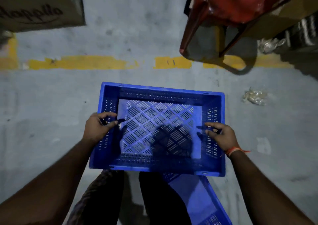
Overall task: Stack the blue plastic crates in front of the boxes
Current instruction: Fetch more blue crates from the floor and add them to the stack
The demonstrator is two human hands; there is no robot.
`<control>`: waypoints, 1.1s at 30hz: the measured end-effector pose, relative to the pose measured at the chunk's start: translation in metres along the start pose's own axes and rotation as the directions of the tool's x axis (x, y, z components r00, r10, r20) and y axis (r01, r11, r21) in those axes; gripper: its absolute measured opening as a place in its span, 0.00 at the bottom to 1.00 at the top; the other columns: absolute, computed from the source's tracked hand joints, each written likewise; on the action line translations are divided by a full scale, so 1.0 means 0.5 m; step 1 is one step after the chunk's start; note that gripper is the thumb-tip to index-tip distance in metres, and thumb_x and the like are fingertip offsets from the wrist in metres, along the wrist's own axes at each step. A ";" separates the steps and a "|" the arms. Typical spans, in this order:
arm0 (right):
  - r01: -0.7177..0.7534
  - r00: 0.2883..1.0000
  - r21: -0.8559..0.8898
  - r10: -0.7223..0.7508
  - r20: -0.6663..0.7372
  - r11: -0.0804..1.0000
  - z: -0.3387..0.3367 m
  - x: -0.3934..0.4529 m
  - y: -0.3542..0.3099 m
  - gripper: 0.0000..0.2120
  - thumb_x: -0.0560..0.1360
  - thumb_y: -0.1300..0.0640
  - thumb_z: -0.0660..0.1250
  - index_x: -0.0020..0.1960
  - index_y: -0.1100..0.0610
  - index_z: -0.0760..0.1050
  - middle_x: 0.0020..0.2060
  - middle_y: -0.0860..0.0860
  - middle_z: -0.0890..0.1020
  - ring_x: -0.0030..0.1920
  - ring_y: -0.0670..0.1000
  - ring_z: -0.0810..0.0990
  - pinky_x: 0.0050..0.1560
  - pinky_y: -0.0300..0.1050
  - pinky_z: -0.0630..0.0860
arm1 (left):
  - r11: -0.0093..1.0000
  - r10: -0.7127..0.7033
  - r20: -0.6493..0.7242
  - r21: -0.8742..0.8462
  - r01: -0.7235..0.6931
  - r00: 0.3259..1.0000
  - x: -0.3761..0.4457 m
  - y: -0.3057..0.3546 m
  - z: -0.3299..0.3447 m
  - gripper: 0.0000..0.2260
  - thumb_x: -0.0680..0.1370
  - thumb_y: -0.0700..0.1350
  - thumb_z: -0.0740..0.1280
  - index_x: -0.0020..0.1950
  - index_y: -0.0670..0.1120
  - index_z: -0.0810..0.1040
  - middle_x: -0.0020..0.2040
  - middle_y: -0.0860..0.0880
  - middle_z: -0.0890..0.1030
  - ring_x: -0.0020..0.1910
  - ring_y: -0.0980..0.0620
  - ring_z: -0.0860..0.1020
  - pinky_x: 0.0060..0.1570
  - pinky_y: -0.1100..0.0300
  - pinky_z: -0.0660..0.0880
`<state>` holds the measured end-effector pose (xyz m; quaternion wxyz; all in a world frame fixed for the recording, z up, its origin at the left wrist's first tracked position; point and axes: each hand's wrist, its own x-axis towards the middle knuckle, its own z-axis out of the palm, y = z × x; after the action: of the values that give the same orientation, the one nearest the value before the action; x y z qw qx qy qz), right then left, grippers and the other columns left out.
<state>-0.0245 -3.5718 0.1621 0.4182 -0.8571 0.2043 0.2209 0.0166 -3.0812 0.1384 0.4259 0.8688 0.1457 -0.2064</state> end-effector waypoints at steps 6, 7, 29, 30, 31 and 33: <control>0.125 0.992 -0.051 -0.124 0.023 0.991 -0.010 -0.168 -0.306 0.15 0.69 0.65 0.76 0.46 0.45 0.83 0.35 0.44 0.82 0.37 0.47 0.74 0.42 0.36 0.73 | 0.999 -0.011 -0.134 0.048 0.018 0.991 -0.168 0.092 -0.304 0.08 0.70 0.44 0.79 0.46 0.53 0.85 0.34 0.53 0.82 0.29 0.53 0.77 0.33 0.68 0.70; 0.152 0.988 -0.073 -0.150 0.036 0.986 -0.004 -0.191 -0.359 0.14 0.70 0.64 0.76 0.45 0.46 0.83 0.36 0.48 0.83 0.37 0.48 0.74 0.42 0.36 0.74 | 0.998 -0.018 -0.164 0.061 0.028 0.986 -0.196 0.092 -0.355 0.08 0.70 0.44 0.79 0.46 0.53 0.85 0.34 0.53 0.81 0.28 0.53 0.77 0.32 0.66 0.71; 0.713 0.698 -0.371 -0.557 0.450 0.595 0.560 -0.347 -1.250 0.20 0.65 0.64 0.78 0.43 0.39 0.78 0.31 0.45 0.82 0.36 0.45 0.78 0.34 0.34 0.70 | 0.926 -0.376 -0.561 -0.190 0.327 0.737 -0.625 -0.314 -1.096 0.10 0.68 0.42 0.76 0.41 0.57 0.83 0.38 0.54 0.84 0.39 0.55 0.81 0.38 0.77 0.67; 0.731 0.679 -0.365 -0.561 0.474 0.576 0.597 -0.348 -1.284 0.20 0.65 0.63 0.78 0.43 0.39 0.78 0.31 0.44 0.82 0.36 0.45 0.79 0.35 0.33 0.70 | 0.917 -0.396 -0.572 -0.202 0.345 0.718 -0.642 -0.337 -1.116 0.09 0.68 0.43 0.76 0.42 0.57 0.83 0.39 0.53 0.85 0.40 0.54 0.82 0.38 0.77 0.67; 0.746 0.662 -0.356 -0.565 0.494 0.563 0.636 -0.349 -1.316 0.20 0.65 0.63 0.78 0.43 0.39 0.79 0.31 0.44 0.83 0.36 0.45 0.79 0.35 0.34 0.70 | 0.908 -0.415 -0.584 -0.215 0.359 0.698 -0.658 -0.358 -1.137 0.09 0.68 0.43 0.77 0.42 0.57 0.84 0.39 0.52 0.85 0.40 0.54 0.82 0.38 0.78 0.67; 0.777 0.621 -0.331 -0.570 0.537 0.535 0.715 -0.354 -1.380 0.19 0.66 0.62 0.78 0.43 0.39 0.79 0.32 0.46 0.83 0.37 0.46 0.80 0.36 0.35 0.71 | 0.892 -0.447 -0.605 -0.244 0.381 0.659 -0.685 -0.402 -1.181 0.08 0.68 0.44 0.78 0.42 0.56 0.84 0.38 0.51 0.84 0.39 0.53 0.82 0.38 0.76 0.68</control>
<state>0.1255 -2.8627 0.4942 0.2442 -0.8896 -0.3016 0.2409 -0.2300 -2.5155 0.4933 0.3320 0.8077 0.4868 0.0216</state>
